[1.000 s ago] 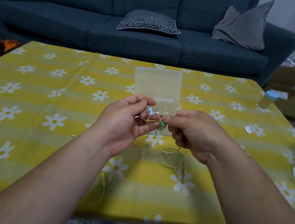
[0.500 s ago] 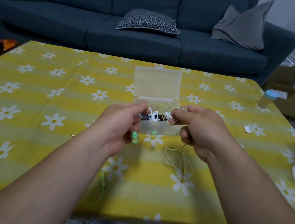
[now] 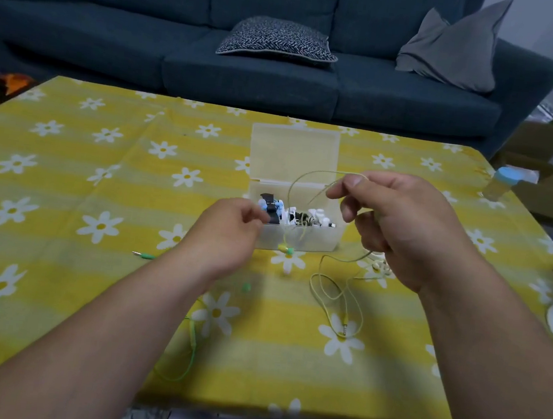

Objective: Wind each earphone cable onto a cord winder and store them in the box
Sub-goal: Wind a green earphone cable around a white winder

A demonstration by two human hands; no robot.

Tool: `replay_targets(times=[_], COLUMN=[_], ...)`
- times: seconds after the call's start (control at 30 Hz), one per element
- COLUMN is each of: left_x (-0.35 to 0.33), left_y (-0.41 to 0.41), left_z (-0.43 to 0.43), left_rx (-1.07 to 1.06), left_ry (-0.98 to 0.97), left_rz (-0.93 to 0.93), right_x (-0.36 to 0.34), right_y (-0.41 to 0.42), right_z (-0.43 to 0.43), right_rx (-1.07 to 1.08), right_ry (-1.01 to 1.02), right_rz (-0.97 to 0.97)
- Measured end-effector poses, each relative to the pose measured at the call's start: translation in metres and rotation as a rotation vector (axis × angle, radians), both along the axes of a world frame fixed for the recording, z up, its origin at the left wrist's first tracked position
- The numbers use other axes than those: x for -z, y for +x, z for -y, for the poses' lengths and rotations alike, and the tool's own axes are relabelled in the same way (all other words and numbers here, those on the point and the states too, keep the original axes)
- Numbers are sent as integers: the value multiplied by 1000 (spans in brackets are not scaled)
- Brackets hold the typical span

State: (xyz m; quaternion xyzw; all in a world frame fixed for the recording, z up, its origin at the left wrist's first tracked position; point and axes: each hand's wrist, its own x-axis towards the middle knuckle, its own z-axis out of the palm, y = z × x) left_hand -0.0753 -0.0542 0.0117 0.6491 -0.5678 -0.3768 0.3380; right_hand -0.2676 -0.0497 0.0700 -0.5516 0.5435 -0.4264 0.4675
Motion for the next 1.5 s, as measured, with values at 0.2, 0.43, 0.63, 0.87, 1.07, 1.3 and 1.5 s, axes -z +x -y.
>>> replay_targets(times=[0.2,0.43,0.63,0.87,1.07,1.3,1.5], left_x=[-19,-20,-14,0,2,-10,-7], left_y=[-11,-6,4,15,13,-16,-23], left_z=[-10,0,4,13,6,-7,-3], left_rx=[246,-100,-84,-208,13,563,374], left_ry=[-211,-105,-117,-69,-14,-161,-158], left_rz=[-405,-673,-514,-278,-124,-261,-184], right_x=[-2,-2,-2,-7,-16,-6,-10], right_y=[4,-6,-16,-20,-25,-5,-38], right_z=[-2,4,9,5,-3,-11,-14], right_rx=[-85,193,259,319,61,-254,31], right_ry=[5,21,162,80,55,61,-16], right_rz=[-4,-2,369,51,-182,-506,-301])
